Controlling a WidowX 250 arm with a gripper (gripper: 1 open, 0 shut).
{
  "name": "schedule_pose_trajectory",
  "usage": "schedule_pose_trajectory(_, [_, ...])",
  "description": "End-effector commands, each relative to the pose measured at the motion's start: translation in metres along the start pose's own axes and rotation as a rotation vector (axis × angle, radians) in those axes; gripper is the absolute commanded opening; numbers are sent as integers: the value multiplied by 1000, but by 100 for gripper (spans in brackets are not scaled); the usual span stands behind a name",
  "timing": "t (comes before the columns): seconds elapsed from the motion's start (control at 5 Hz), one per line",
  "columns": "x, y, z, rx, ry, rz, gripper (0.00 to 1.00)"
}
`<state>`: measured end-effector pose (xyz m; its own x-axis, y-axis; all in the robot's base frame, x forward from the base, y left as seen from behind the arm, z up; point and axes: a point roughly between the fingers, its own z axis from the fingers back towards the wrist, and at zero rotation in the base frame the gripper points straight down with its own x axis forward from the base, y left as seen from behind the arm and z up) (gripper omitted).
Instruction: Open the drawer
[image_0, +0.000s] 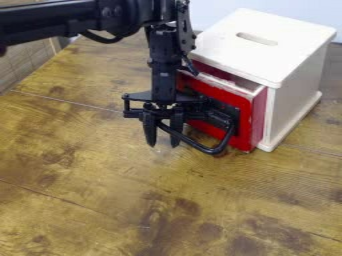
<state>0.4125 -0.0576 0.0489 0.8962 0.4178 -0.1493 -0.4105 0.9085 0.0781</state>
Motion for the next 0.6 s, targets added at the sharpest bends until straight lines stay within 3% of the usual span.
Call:
schedule_pose_trajectory(0.0, [-26, -43, -4, 12, -16, 153, 0])
schedule_pose_trajectory(0.4, [-31, -45, -6, 39, -1, 176, 0])
